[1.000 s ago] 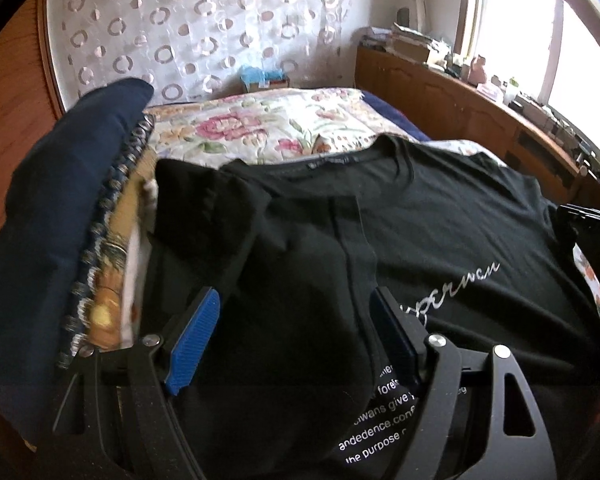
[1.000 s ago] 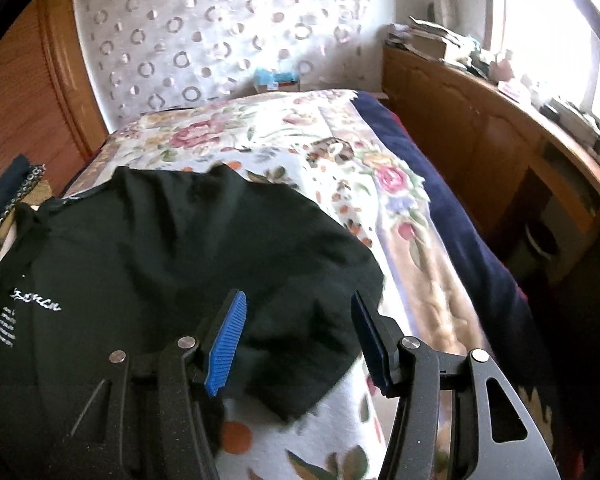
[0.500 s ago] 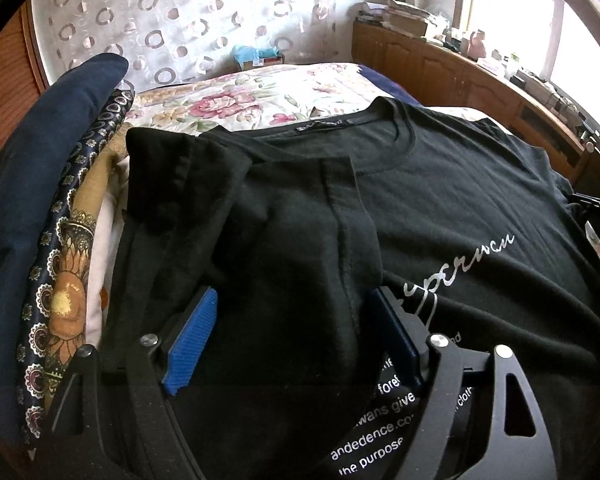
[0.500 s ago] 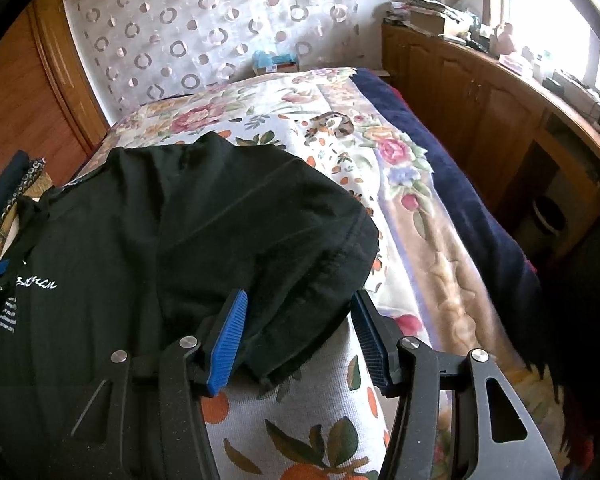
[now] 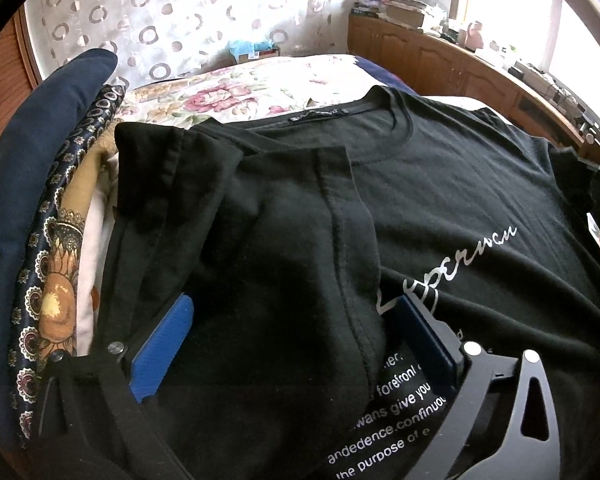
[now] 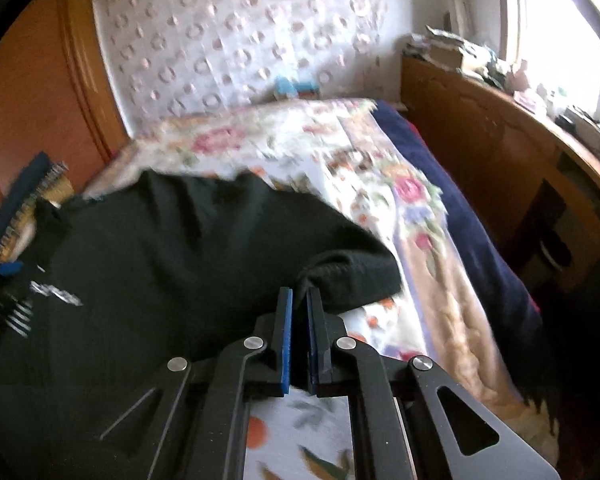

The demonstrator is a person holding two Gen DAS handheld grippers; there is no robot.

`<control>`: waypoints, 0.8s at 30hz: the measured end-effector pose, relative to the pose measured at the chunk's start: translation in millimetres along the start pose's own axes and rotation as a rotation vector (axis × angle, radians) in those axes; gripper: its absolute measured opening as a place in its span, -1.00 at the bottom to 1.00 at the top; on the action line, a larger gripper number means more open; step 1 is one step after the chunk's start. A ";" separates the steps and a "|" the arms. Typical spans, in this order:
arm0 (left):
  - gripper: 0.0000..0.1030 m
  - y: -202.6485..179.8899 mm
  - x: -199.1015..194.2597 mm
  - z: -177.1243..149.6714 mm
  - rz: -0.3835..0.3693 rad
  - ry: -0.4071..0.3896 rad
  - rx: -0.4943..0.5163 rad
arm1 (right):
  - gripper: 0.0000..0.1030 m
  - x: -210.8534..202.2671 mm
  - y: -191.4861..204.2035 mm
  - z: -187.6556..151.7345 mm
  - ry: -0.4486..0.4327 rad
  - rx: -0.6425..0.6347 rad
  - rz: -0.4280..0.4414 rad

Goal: Fold small clothes

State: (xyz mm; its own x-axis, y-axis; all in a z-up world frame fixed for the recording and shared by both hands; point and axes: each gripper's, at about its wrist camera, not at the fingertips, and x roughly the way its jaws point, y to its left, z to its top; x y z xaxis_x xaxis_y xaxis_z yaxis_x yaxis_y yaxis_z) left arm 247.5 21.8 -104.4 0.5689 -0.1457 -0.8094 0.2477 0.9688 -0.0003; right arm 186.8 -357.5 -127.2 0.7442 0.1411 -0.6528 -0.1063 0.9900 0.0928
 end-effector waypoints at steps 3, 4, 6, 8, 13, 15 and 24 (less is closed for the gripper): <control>0.97 0.0 0.3 0.1 -0.001 0.000 0.000 | -0.88 -8.5 20.8 8.0 -0.035 -0.036 0.065; 0.97 -0.1 0.3 0.1 -0.001 0.000 0.000 | -0.88 -9.5 29.6 9.2 -0.039 -0.053 0.090; 0.97 0.1 0.2 0.1 -0.001 0.000 0.000 | -0.88 -7.1 46.0 9.0 -0.030 -0.080 0.139; 0.97 0.0 0.1 0.1 -0.001 0.000 0.000 | -0.88 2.8 60.1 4.5 0.015 -0.097 0.197; 0.97 0.2 0.2 0.3 0.000 0.000 0.000 | -0.88 27.7 71.2 -10.7 0.085 -0.109 0.211; 0.97 0.8 -0.7 0.4 0.005 -0.005 0.000 | -0.86 32.7 70.2 -10.5 0.104 -0.095 0.203; 0.97 1.4 -29.9 2.7 -0.009 -0.096 -0.031 | -0.04 19.0 67.1 7.8 0.067 -0.072 0.155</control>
State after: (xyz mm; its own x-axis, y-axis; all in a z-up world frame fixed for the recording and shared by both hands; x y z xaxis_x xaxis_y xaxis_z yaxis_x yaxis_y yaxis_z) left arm 232.9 27.0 -78.7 0.6394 -0.1716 -0.7495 0.2298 0.9729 -0.0267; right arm 198.9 -288.4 -127.5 0.6698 0.2897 -0.6837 -0.2654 0.9533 0.1439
